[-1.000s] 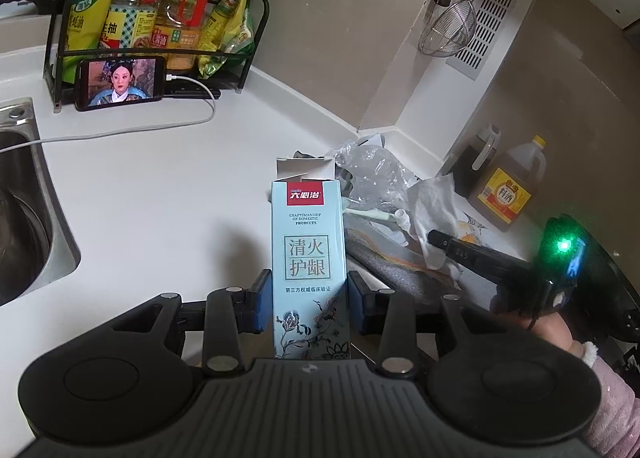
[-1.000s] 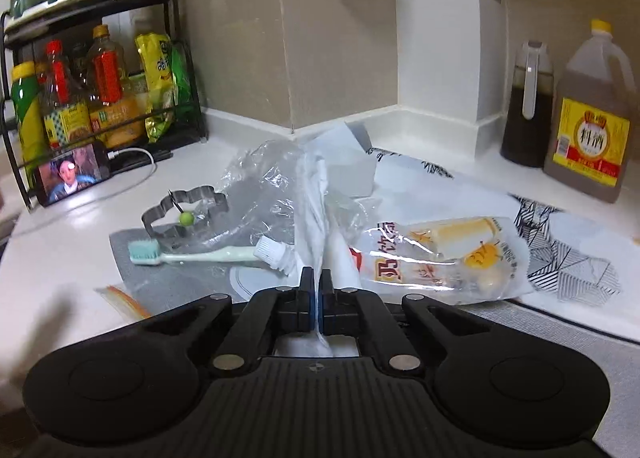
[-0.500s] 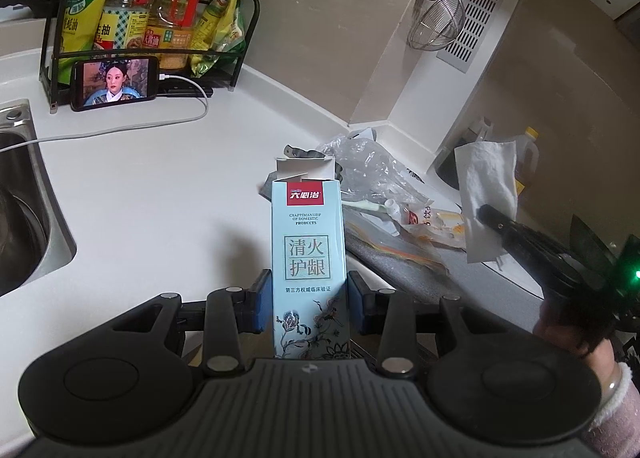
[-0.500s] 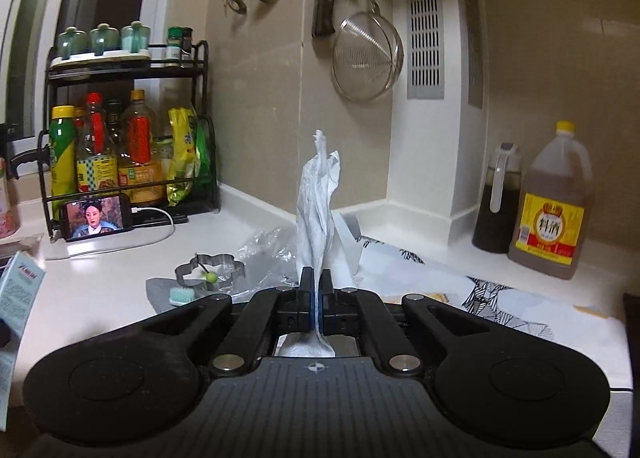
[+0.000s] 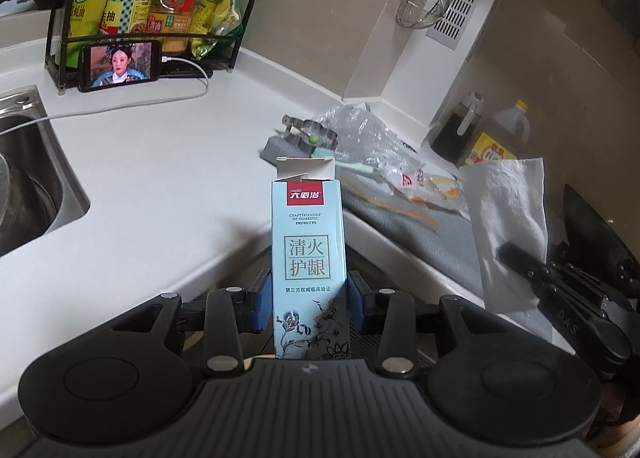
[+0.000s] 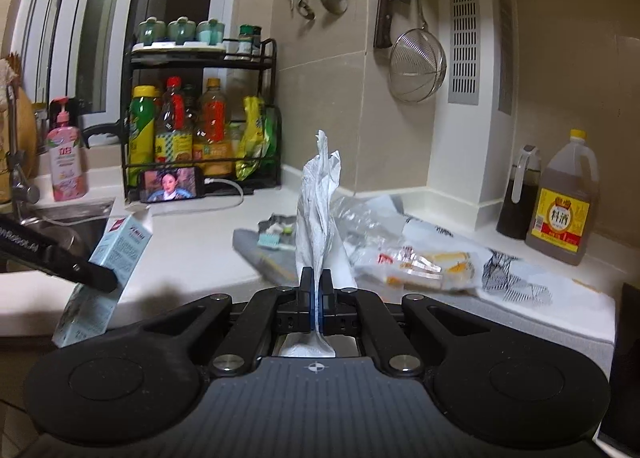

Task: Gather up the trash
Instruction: 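Lift the white tissue with the right gripper while the left gripper holds the carton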

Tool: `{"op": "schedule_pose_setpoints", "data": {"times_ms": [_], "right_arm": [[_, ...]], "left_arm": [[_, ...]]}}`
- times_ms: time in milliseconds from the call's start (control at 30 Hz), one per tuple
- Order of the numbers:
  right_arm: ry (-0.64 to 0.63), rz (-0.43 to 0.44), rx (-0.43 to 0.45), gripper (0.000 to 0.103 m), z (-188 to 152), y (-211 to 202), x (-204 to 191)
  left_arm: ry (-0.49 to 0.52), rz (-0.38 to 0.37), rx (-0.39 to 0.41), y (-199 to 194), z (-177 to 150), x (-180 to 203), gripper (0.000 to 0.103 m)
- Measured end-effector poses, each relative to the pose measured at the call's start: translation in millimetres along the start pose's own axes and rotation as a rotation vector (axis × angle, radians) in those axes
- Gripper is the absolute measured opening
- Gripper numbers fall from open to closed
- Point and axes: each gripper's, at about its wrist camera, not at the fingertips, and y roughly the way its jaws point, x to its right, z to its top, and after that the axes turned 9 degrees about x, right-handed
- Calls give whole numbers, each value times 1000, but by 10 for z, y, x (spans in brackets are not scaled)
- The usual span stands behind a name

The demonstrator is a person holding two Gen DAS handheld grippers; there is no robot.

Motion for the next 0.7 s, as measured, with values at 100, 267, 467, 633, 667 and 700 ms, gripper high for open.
{"op": "schedule_pose_setpoints", "data": {"times_ms": [100, 267, 467, 633, 667, 700], "right_arm": [[-4, 15, -47, 2, -145, -105, -102], [27, 35, -141, 2, -396, -214, -258], [51, 85, -229, 2, -644, -306, -462], [19, 102, -224, 2, -657, -348, -541], [17, 103, -223, 2, -657, -354, -548], [18, 104, -223, 2, -658, -359, -550]], "left_arm": [[7, 12, -16, -35, -136, -7, 43], [38, 53, -46, -71, -382, -8, 43], [42, 64, -112, -61, -635, -15, 43], [55, 54, -136, -65, -726, 30, 43], [59, 52, -134, -72, -729, 46, 43], [62, 52, -132, -78, -724, 59, 43]]}}
